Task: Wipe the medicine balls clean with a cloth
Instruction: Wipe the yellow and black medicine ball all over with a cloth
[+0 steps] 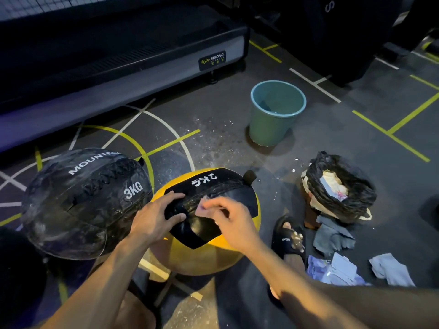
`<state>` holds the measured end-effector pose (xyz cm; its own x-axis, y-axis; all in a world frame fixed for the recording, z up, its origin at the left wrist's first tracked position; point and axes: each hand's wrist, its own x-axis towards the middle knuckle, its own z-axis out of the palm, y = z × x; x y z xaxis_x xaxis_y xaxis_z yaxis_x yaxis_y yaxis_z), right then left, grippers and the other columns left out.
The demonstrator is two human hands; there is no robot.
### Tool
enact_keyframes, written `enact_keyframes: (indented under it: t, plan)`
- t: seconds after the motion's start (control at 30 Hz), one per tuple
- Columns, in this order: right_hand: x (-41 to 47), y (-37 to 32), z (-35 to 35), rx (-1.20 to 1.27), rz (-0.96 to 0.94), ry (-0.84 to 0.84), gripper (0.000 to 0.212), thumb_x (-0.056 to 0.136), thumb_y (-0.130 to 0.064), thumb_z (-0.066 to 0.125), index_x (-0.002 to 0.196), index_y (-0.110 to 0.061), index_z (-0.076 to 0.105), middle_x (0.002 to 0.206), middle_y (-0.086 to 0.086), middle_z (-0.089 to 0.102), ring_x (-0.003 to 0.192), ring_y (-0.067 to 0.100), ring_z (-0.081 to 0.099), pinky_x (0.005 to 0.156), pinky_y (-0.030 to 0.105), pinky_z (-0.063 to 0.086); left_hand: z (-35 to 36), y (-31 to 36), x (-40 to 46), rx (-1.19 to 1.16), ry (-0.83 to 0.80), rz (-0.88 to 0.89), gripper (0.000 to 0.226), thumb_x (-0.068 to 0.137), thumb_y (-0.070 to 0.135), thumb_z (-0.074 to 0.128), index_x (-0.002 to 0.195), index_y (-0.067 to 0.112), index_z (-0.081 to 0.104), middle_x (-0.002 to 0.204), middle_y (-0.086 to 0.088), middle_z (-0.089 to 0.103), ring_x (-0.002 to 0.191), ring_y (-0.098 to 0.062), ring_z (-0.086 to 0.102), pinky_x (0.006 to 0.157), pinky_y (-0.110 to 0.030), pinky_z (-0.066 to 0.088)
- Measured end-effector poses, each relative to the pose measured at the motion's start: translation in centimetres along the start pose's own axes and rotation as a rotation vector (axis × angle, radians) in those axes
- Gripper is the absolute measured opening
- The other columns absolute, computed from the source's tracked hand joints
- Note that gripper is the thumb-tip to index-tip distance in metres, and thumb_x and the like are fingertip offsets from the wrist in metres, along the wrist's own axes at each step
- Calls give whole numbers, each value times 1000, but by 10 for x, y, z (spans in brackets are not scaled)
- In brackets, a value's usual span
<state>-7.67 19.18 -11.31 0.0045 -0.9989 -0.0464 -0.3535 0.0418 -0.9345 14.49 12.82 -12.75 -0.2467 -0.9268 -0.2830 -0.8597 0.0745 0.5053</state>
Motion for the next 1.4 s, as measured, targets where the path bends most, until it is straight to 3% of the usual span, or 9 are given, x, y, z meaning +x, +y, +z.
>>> enact_keyframes:
  t: [0.07, 0.17, 0.27, 0.43, 0.63, 0.83, 1.07, 1.2, 1.4]
  plan:
    - [7, 7, -24, 172, 159, -64, 35, 92, 5, 56, 100, -22, 77, 99, -17, 76, 96, -4, 68, 83, 14, 49, 1, -1, -1, -25, -9, 31, 56, 94, 46, 70, 144, 50, 47, 163, 16, 35, 141, -19, 47, 104, -45, 40]
    - [28, 22, -64, 312, 336, 236, 34, 85, -4, 52, 91, -26, 78, 97, -3, 78, 96, 18, 70, 88, 38, 55, 3, -3, -4, -49, -24, 61, 56, 94, 47, 70, 145, 51, 46, 164, 18, 31, 141, -19, 47, 103, -46, 41]
    - [51, 21, -87, 292, 405, 444, 22, 95, -10, 63, 89, -28, 75, 87, -7, 74, 86, 13, 66, 82, 33, 54, 5, -3, -5, -42, -20, 62, 57, 94, 48, 70, 145, 50, 46, 164, 18, 31, 141, -21, 46, 104, -46, 42]
    - [65, 7, -41, 21, 371, 241, 13, 89, -40, 77, 94, -28, 79, 83, -15, 74, 83, 4, 68, 69, 14, 48, 9, 2, -4, -4, -10, 58, 58, 94, 49, 69, 146, 52, 44, 164, 18, 31, 141, -23, 44, 108, -46, 40]
    - [49, -11, -27, 51, 243, -256, 33, 93, -9, 67, 87, -40, 80, 97, -16, 77, 96, 4, 70, 86, 22, 55, 11, -4, -6, -13, -15, 60, 58, 93, 51, 68, 145, 54, 43, 164, 19, 30, 144, -23, 41, 111, -47, 36]
    - [67, 11, -86, 39, 418, 399, 7, 95, -25, 71, 89, -23, 73, 72, -8, 69, 69, 9, 63, 67, 20, 51, 14, -2, -11, -11, -15, 78, 59, 94, 51, 68, 146, 55, 41, 165, 20, 26, 147, -22, 35, 115, -46, 34]
    - [39, -3, -7, -186, 123, -41, 16, 97, -31, 65, 106, -25, 78, 102, -17, 75, 95, -4, 66, 87, 13, 50, 18, 3, -14, 21, -21, 156, 63, 92, 48, 72, 147, 53, 42, 165, 18, 26, 151, -14, 29, 119, -35, 24]
    - [66, 9, -50, -98, 284, 256, 21, 99, -9, 60, 105, -24, 74, 101, -4, 75, 98, 14, 69, 86, 24, 52, 22, 2, -19, -12, -17, 180, 63, 92, 49, 71, 147, 55, 40, 165, 20, 24, 154, -15, 24, 122, -36, 21]
    - [59, 7, -36, -183, 362, 240, 20, 91, -41, 75, 103, -25, 77, 95, -10, 77, 90, 5, 69, 92, 30, 54, 25, 9, -22, -12, 28, 190, 65, 92, 47, 71, 149, 51, 40, 166, 18, 24, 154, -15, 24, 123, -37, 23]
